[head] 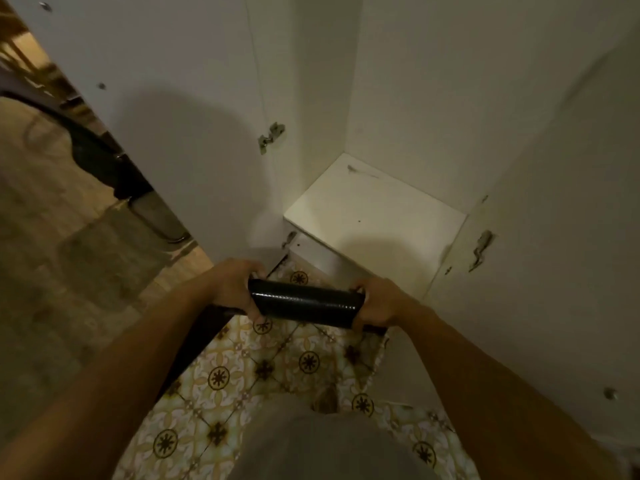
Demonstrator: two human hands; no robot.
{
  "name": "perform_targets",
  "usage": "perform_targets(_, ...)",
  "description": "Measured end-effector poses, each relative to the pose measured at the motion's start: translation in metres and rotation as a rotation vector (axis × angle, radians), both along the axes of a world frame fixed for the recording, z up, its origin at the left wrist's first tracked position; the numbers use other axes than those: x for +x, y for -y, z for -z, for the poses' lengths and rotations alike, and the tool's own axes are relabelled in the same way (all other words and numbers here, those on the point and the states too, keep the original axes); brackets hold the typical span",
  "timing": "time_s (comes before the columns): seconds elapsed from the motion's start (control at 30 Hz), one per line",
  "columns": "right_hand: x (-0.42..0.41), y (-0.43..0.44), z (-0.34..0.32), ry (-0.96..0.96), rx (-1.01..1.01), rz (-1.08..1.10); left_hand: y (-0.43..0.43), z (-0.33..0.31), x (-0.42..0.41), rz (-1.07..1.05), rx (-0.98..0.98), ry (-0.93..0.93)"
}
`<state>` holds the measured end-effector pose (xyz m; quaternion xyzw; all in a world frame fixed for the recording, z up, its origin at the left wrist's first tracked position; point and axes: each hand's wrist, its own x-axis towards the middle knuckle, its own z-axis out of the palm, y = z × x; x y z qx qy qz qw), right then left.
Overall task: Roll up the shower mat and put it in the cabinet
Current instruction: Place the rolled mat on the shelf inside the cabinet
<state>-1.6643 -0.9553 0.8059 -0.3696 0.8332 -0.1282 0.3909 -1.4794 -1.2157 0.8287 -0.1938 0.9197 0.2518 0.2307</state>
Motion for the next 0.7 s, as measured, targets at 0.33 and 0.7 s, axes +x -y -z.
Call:
perform_targets(0.33,-0.137,0.040,0.000,0.302,0.030,0.262,0.097,0.010,-0.124,-0.320,0.817,-0.132)
perform_targets(0.7,-0.314,0.119,0.014,0.633,-0.045,0.502,0.207,0.083,-0.339,-0.748,1.141,-0.202)
